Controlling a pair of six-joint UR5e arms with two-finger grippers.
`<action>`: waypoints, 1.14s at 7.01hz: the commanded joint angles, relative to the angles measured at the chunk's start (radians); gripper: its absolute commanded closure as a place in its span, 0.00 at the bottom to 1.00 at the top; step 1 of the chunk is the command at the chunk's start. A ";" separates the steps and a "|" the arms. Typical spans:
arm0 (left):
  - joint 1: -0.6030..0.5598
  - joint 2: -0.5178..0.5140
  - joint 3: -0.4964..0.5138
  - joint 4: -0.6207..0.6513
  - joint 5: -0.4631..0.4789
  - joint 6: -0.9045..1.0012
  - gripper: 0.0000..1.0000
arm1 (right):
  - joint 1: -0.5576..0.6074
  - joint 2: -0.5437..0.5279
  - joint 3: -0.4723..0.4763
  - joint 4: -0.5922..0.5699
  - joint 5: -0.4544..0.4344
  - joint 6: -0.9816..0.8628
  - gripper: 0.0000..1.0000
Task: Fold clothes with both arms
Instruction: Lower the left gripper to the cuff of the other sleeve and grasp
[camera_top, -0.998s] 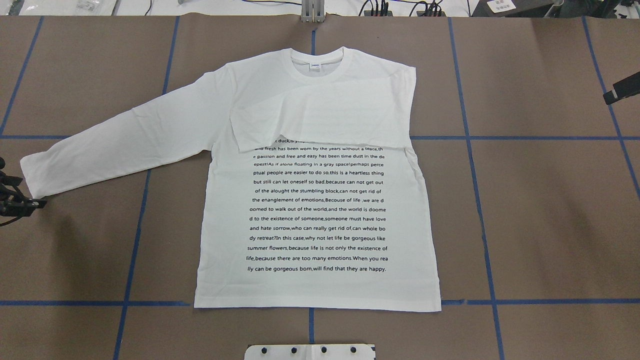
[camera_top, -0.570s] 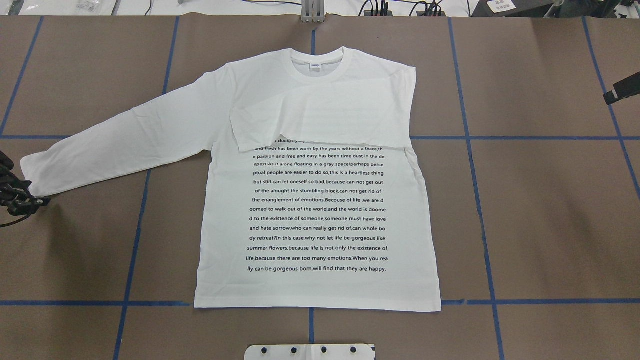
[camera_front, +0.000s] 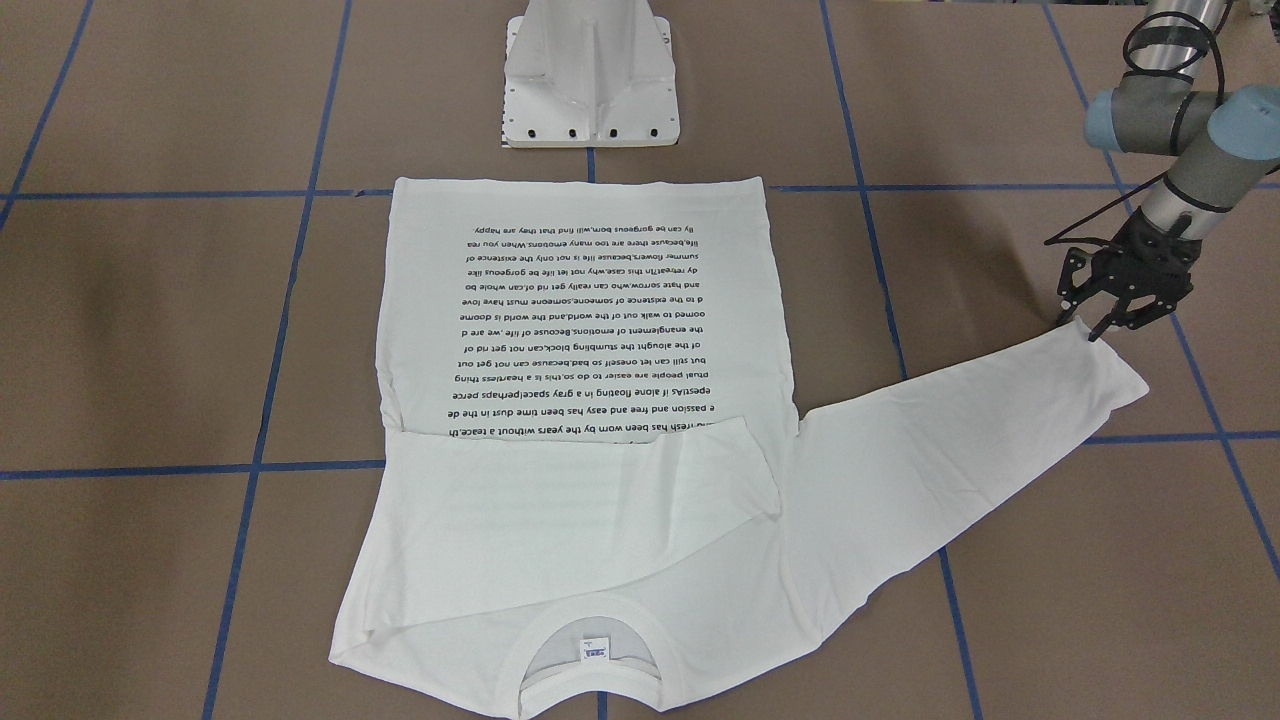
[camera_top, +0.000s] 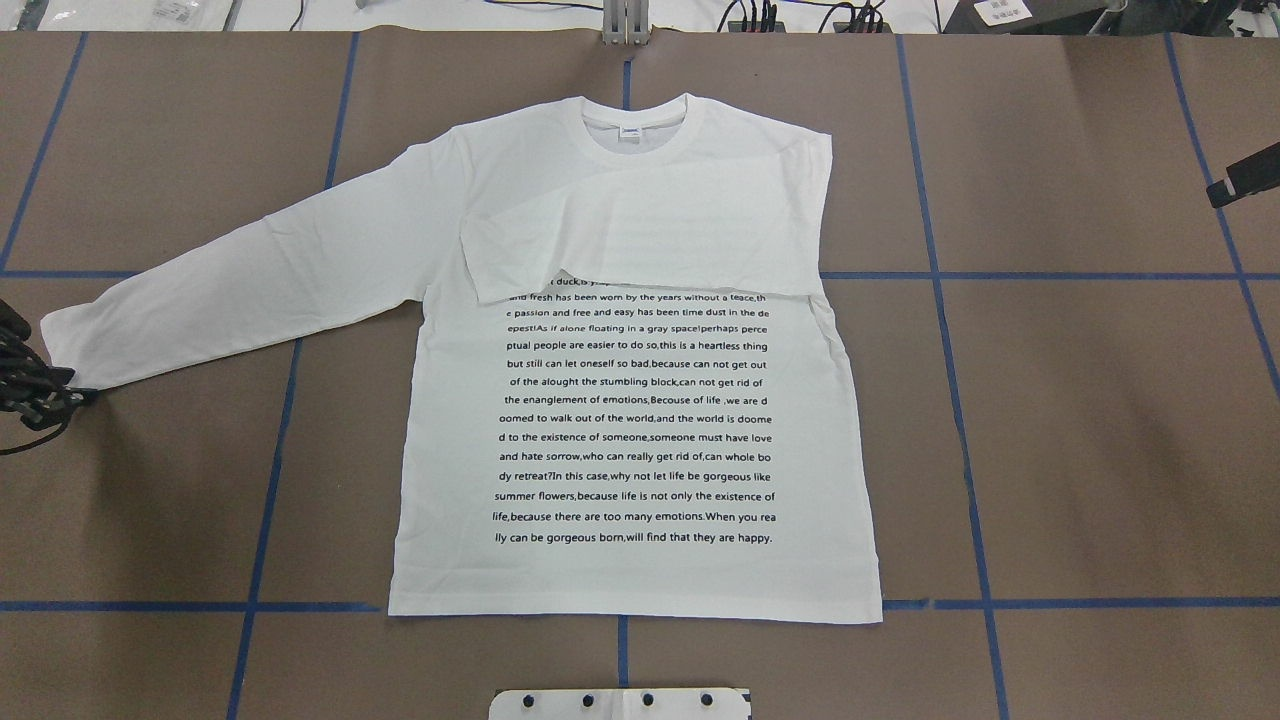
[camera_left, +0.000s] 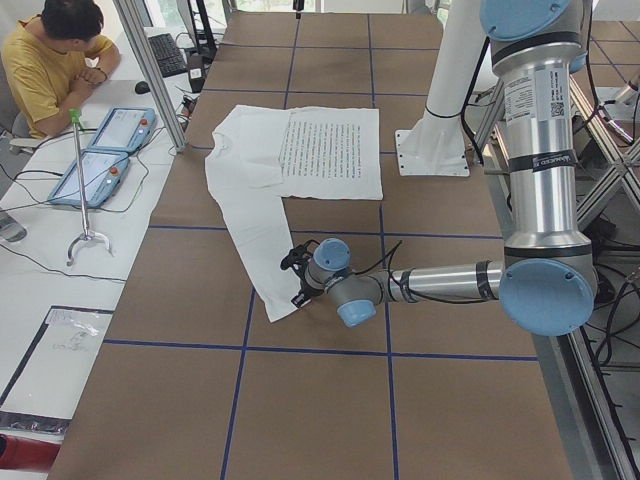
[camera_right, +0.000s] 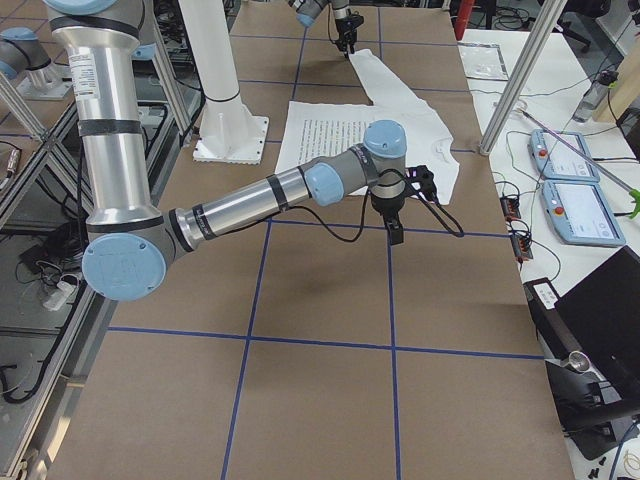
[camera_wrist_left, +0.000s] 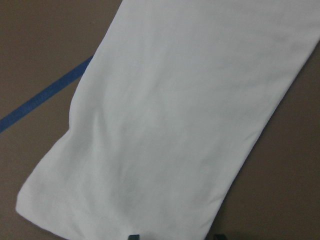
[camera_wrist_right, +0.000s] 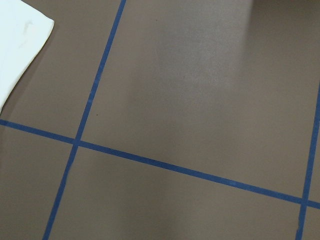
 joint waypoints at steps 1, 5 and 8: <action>0.000 0.001 -0.004 -0.004 -0.001 0.002 1.00 | 0.000 0.000 0.005 0.000 0.001 -0.001 0.00; -0.061 -0.061 -0.148 -0.057 -0.015 0.003 1.00 | 0.000 -0.007 0.014 0.000 0.005 0.005 0.00; -0.156 -0.327 -0.174 0.215 -0.052 -0.014 1.00 | 0.000 -0.007 0.011 -0.002 0.005 0.009 0.00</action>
